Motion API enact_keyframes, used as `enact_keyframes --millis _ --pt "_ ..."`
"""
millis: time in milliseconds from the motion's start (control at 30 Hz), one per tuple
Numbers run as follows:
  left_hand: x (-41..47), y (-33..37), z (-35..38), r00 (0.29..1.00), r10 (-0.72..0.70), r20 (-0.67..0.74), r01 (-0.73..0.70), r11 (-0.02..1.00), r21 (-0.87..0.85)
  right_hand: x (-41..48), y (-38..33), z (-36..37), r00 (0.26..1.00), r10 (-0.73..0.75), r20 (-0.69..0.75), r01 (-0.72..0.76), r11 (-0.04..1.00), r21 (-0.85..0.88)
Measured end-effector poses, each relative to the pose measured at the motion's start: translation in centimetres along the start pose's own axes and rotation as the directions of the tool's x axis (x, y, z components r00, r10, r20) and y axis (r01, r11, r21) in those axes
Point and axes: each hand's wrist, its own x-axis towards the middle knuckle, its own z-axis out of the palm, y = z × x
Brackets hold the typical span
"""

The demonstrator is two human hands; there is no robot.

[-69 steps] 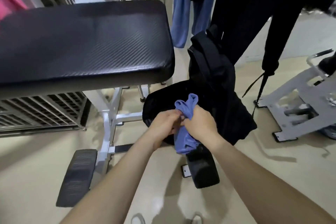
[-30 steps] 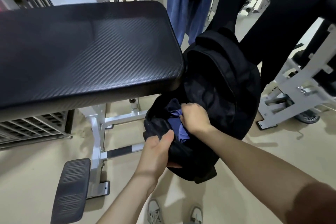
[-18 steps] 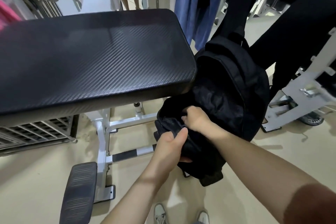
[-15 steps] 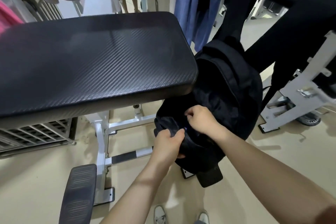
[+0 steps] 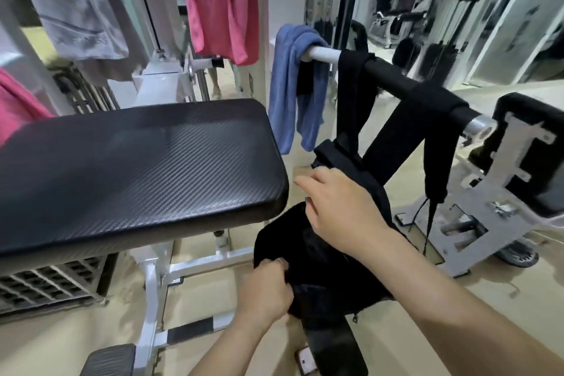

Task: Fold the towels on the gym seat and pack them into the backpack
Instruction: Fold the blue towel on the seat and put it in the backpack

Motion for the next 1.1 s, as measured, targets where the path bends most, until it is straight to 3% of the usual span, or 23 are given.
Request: enact_keyframes --millis 67,167,267,333,400,467,567,633,733,800,967,1100 --pt "-0.7 3.7 -1.2 0.988 0.141 -0.064 -0.152 0.962 -0.228 0.8 0.7 -2.9 0.994 -0.068 -0.081 0.065 0.997 -0.037" --pt "-1.9 10.7 -4.5 0.902 0.245 -0.355 -0.391 0.811 -0.435 1.3 2.2 -7.4 0.964 -0.161 -0.211 0.147 0.986 -0.077" --pt "-1.9 17.3 -7.8 0.743 0.13 -0.656 -0.545 0.686 -0.482 1.7 4.4 -11.8 0.914 -0.259 -0.313 0.26 0.965 -0.037" --pt "-0.8 20.9 -10.0 0.649 0.049 -0.759 -0.57 0.693 -0.442 2.4 6.8 -14.2 0.882 -0.314 -0.352 0.327 0.945 -0.023" --pt "0.4 24.1 -12.4 0.594 0.017 -0.804 -0.535 0.754 -0.38 3.6 9.6 -16.1 0.893 -0.28 -0.353 0.327 0.941 0.082" --pt "1.7 27.2 -14.9 0.618 0.056 -0.784 -0.437 0.853 -0.284 5.0 12.5 -16.9 0.93 -0.167 -0.326 0.286 0.887 0.362" --pt "4.9 30.0 -18.3 0.719 0.134 -0.683 -0.21 0.977 -0.029 7.1 16.1 -16.6 0.992 -0.049 -0.116 0.117 0.695 0.709" --pt "7.5 31.2 -20.1 0.776 0.176 -0.606 -0.096 0.982 0.162 8.7 18.3 -15.9 1.0 -0.014 -0.013 0.019 0.613 0.79" --pt "11.8 31.5 -21.7 0.845 0.202 -0.495 0.039 0.9 0.434 10.5 20.7 -14.2 0.995 0.058 0.087 -0.104 0.443 0.891" --pt "14.5 30.8 -22.4 0.885 0.185 -0.427 0.073 0.851 0.521 11.4 21.8 -12.6 0.99 0.045 0.136 -0.142 0.413 0.9" --pt "20.1 29.1 -23.6 0.95 0.118 -0.289 0.073 0.815 0.574 15.5 23.6 -8.9 0.976 -0.036 0.216 -0.204 0.215 0.955" --pt "24.7 27.6 -24.7 0.911 0.044 -0.41 0.214 0.801 0.56 20.3 24.1 -6.5 0.975 -0.096 0.2 -0.188 0.119 0.975"
